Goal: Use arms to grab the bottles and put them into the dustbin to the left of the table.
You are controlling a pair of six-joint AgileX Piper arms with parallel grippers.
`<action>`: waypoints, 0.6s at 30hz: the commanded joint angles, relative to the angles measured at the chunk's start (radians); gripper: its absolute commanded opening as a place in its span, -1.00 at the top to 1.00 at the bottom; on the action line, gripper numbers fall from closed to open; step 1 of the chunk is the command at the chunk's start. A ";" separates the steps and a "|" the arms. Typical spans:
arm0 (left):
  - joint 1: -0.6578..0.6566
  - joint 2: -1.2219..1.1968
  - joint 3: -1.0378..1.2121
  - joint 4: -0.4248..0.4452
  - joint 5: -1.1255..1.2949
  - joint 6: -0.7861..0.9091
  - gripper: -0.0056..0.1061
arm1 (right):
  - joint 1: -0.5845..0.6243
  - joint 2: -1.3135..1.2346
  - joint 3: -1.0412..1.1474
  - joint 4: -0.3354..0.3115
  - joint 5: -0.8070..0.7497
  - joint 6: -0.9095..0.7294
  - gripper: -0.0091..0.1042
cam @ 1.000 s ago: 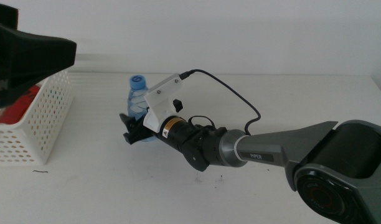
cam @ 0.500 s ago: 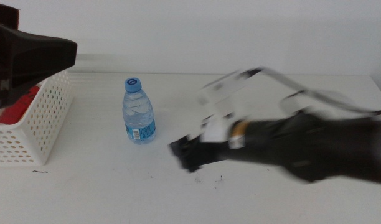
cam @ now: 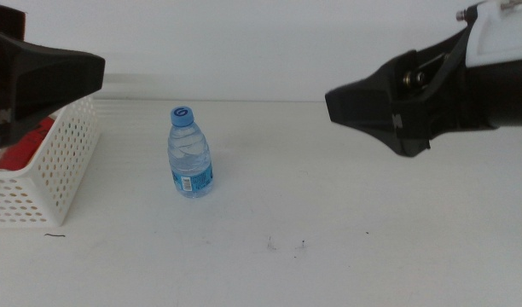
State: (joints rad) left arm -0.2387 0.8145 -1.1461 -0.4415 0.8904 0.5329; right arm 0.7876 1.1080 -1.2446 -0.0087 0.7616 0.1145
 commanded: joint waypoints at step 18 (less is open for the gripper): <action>-0.001 -0.002 -0.004 0.022 -0.052 -0.010 -0.78 | 0.002 -0.002 -0.006 -0.003 0.019 0.020 -0.77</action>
State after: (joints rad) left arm -0.2387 0.8145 -1.1461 -0.4216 0.8518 0.5329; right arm 0.7876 1.1080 -1.2446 -0.0087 0.7829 0.1332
